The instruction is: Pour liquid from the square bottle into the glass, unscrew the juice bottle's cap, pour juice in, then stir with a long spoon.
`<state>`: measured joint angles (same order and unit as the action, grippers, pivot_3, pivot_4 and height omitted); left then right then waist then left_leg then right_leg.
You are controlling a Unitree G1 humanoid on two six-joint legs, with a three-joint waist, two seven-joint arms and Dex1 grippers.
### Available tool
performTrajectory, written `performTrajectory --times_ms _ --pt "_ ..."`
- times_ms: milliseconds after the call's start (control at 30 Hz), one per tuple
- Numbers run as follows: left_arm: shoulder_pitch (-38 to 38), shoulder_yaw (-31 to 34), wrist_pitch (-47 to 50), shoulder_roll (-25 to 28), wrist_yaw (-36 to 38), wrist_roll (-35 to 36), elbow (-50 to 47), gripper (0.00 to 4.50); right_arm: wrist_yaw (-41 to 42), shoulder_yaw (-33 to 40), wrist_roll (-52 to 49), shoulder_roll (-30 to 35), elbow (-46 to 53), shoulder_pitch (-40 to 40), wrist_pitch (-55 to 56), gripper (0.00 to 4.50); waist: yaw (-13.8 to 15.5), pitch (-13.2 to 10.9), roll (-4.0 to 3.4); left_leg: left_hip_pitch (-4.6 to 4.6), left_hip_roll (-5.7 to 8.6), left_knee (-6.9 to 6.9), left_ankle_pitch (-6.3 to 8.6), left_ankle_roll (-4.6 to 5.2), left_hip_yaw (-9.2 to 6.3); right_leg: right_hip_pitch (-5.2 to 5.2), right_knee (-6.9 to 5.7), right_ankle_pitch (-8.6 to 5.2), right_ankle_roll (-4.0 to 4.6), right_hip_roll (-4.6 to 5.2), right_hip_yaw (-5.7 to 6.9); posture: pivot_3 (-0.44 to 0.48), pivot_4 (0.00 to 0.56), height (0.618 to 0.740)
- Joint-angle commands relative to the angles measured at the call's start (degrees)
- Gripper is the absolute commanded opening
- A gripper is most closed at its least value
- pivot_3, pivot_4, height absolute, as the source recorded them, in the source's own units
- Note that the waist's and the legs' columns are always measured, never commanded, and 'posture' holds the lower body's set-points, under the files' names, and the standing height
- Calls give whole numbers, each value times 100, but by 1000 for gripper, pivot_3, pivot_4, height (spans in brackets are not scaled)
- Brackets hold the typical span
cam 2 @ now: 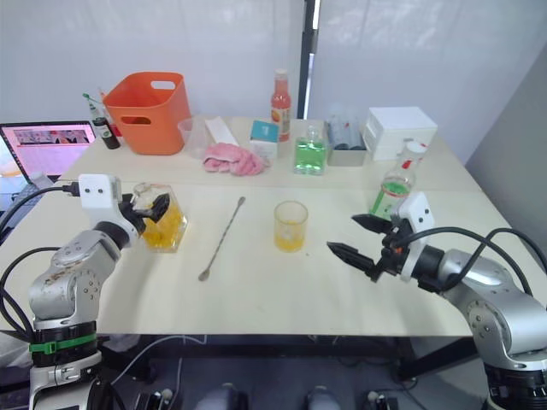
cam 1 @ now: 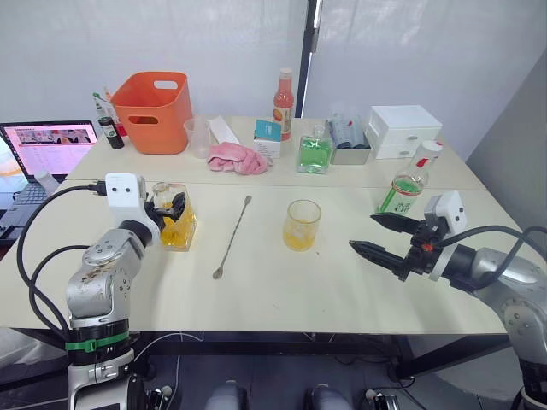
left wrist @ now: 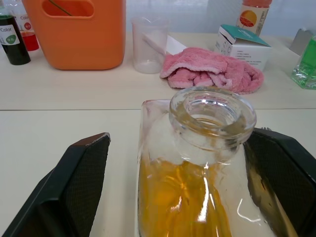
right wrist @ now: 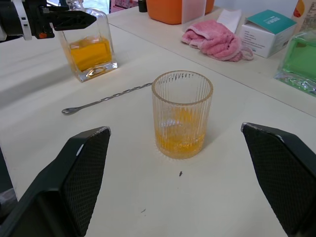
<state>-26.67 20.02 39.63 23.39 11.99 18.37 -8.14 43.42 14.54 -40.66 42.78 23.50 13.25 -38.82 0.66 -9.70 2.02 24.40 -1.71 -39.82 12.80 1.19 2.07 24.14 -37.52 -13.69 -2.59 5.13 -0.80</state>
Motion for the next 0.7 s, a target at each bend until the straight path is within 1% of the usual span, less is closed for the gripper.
performTrajectory --times_ms 33,167,400,567,633,700 --pt "-152 81 -158 126 103 143 -247 4478 -71 148 -43 11 154 113 98 4500 0 0 0 0 0 0 0 0 0 0 0 0 0 0 0 0 150 715" --pt "-178 134 -116 107 246 410 -466 4478 -107 244 -47 62 122 112 105 4500 6 0 0 1 0 0 0 0 0 0 1 0 0 1 0 0 150 715" --pt "-216 167 -95 209 273 581 -663 4478 -138 325 -51 88 97 116 108 4500 -2 0 0 1 -1 2 0 0 0 1 3 -1 0 0 0 0 150 715" --pt "-84 488 63 602 536 958 -1084 4478 -107 559 -155 165 77 79 75 4500 -2 0 0 3 -2 4 0 0 1 2 7 -1 0 0 0 0 150 715" --pt "27 740 240 827 764 1325 -1239 4478 -88 693 -164 229 15 11 74 4500 -6 0 0 2 -3 8 0 0 1 2 11 -1 0 0 0 0 150 715" --pt "319 1164 523 1155 1212 1854 -1263 4478 -68 895 -146 309 -108 -83 77 4500 -6 0 -1 1 -7 12 0 0 3 0 17 -1 1 0 0 0 150 715"
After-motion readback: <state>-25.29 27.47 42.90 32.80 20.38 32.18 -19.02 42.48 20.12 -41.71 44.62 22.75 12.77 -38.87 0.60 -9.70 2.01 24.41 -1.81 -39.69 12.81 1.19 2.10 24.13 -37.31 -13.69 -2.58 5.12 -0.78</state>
